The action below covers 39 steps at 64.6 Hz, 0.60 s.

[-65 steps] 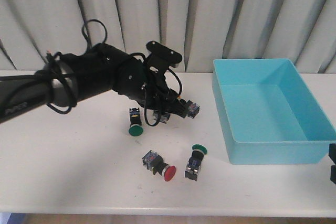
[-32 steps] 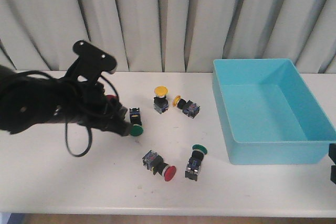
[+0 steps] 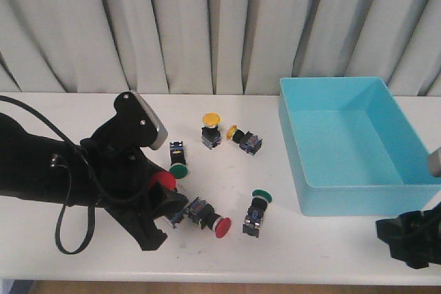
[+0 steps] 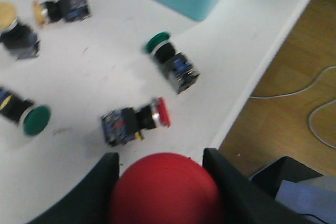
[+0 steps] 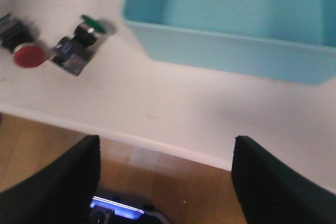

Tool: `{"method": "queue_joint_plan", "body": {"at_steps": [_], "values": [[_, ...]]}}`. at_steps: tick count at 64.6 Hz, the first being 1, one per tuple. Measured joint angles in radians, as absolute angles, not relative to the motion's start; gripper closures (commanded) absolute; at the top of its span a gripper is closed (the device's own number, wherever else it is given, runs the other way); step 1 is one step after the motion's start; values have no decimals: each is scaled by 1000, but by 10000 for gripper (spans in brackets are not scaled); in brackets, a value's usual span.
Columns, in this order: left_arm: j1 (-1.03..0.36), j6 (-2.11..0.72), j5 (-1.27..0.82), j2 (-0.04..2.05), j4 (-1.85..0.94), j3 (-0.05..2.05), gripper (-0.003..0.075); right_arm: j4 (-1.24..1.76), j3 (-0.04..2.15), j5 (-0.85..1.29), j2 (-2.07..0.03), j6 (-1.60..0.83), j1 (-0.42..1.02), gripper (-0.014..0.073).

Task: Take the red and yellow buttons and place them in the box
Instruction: 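Lift the red button with the left gripper toward the right gripper, then grasp the red button's body with the right gripper from the left gripper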

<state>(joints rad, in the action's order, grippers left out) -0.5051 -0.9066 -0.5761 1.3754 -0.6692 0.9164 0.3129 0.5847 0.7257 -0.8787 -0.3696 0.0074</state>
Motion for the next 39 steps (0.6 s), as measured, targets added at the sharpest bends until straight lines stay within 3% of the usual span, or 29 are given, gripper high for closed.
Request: {"method": "queue_joint_plan", "body": {"at_steps": [22, 39], "values": [[-505, -1727, -764, 1453, -1264, 916, 521, 857, 648, 920, -1103, -1228, 7, 106], [-505, -1942, -838, 1469, -1356, 916, 521, 1086, 649, 1026, -1185, -1671, 7, 106]]}}
